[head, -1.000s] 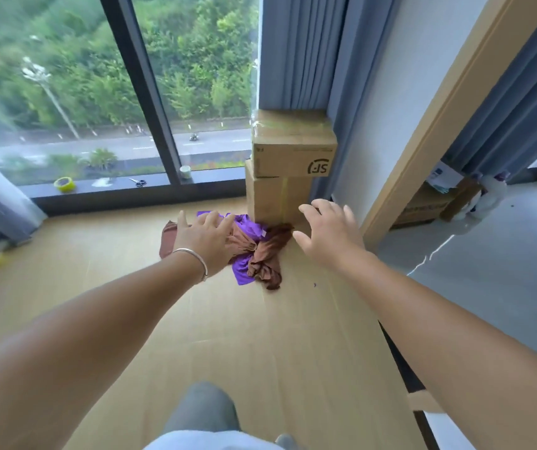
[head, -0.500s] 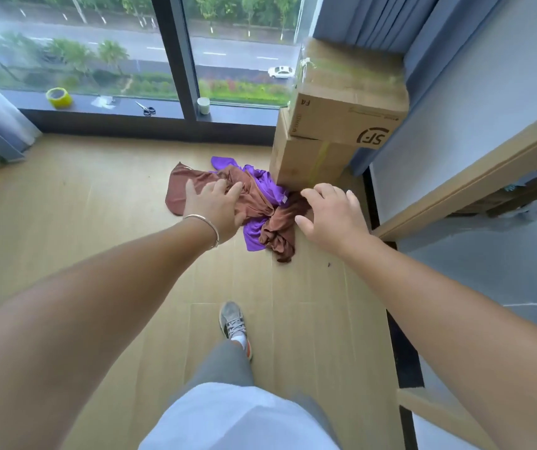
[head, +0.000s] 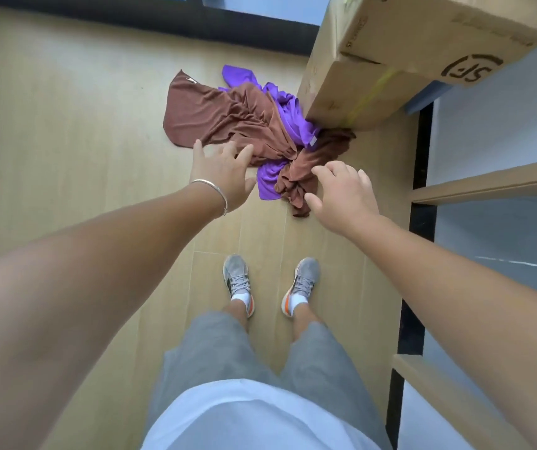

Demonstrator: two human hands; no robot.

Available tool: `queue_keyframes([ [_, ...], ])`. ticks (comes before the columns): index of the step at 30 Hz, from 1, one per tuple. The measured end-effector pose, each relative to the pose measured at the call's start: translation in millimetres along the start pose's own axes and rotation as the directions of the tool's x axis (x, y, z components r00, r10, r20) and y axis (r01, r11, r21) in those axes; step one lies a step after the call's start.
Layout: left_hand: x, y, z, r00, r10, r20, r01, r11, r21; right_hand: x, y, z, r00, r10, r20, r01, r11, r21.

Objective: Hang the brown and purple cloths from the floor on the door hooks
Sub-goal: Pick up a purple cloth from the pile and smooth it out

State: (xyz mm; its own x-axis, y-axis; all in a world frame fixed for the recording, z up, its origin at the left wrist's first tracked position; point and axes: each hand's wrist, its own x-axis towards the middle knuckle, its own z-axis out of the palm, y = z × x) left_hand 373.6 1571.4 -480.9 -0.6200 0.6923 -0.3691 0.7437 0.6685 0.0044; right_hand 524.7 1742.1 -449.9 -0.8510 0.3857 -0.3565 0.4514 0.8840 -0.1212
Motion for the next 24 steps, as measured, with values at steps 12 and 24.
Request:
queue_keyframes([
  [12,124.0,44.8,252.8,0.969,-0.074,0.237,0.097,0.992,-0.084,118.4,102.5,247.4,0.970,-0.051,0.238,0.055,0.998,-0.010],
  [24,248.7,34.4,486.7,0.971,0.063,0.231,-0.065,0.998,0.000,253.0,120.0,469.0,0.957,-0.183,0.225,0.191,0.982,-0.010],
])
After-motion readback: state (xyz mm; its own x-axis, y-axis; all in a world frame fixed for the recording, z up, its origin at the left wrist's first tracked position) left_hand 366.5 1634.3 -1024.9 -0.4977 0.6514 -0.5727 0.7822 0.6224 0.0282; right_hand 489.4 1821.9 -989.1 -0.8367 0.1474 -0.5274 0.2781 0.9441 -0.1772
